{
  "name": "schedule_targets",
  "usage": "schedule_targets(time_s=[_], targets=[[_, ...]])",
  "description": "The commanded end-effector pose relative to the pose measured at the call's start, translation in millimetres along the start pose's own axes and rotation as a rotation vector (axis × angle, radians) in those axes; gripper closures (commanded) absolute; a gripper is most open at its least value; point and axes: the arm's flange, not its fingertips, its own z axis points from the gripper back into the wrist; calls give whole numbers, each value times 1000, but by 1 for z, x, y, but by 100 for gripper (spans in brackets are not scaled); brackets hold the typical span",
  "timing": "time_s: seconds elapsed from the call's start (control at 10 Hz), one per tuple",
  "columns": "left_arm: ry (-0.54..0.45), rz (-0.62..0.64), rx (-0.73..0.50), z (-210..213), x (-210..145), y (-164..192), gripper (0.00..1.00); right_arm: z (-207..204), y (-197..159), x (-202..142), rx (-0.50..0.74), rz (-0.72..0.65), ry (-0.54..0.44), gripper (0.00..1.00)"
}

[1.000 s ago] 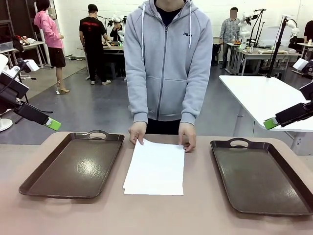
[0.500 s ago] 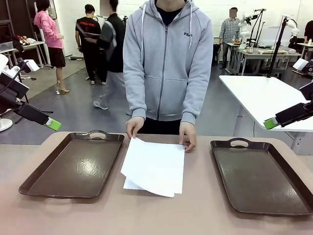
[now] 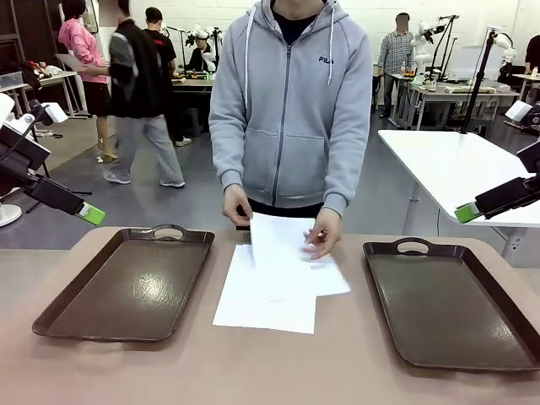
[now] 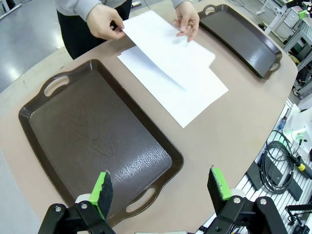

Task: Sort the A4 documents.
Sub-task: Receive the A4 Paper.

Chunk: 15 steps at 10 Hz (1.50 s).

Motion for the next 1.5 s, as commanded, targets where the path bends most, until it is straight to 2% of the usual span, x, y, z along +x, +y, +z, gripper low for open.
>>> schedule_targets(time_s=[0.0, 1.4], targets=[[-2, -1, -5, 0, 0, 0, 0, -1, 0, 0, 17, -2, -7, 0], [-2, -1, -5, 0, 0, 0, 0, -1, 0, 0, 17, -2, -7, 0]])
